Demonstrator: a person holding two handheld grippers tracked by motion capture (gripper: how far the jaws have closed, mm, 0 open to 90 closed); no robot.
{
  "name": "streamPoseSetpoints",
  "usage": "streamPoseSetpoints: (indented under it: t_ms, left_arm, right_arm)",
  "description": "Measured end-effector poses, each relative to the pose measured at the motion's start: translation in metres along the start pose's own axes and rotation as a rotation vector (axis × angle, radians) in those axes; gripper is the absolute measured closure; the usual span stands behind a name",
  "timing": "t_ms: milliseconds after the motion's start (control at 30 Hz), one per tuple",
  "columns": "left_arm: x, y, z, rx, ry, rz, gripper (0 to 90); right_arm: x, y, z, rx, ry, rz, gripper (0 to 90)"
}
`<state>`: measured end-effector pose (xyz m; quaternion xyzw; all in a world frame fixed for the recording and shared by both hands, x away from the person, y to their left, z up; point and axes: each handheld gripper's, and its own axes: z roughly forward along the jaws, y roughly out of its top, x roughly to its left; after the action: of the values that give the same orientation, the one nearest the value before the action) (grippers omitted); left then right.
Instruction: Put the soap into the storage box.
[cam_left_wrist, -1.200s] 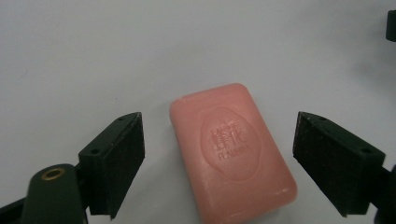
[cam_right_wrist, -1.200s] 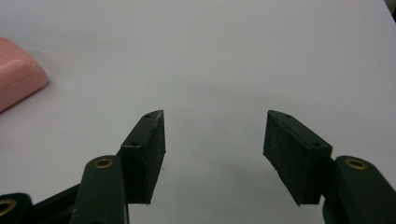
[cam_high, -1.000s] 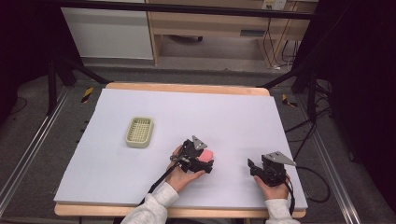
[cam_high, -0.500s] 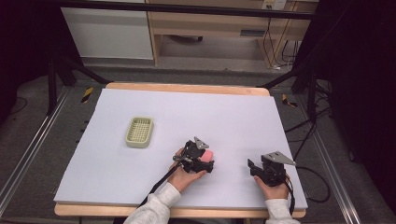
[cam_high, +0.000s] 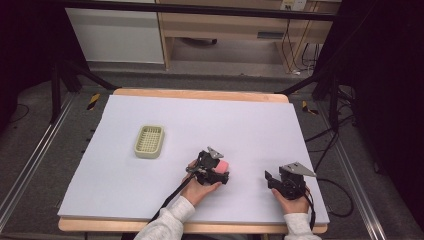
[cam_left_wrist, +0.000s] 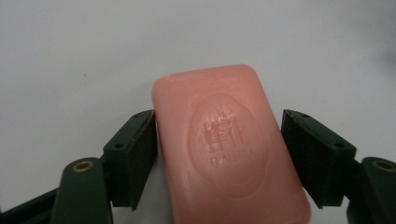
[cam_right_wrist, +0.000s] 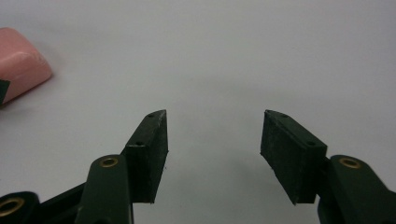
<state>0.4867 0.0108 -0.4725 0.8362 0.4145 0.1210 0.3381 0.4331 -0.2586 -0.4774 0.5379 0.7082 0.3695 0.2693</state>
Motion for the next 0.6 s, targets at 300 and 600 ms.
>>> streamPoseSetpoints:
  t_ms: [300,600]
  left_arm:
    - [0.0001,0.0012,-0.0012,0.022,0.013,-0.007,36.1]
    - [0.0021,0.0025,-0.0015,0.029,-0.001,-0.013,36.4]
  right_arm:
    - [-0.0002,0.0001,0.0,0.0,0.003,0.002,41.2]
    - [-0.0004,0.0,-0.0001,0.0,0.004,0.004,41.3]
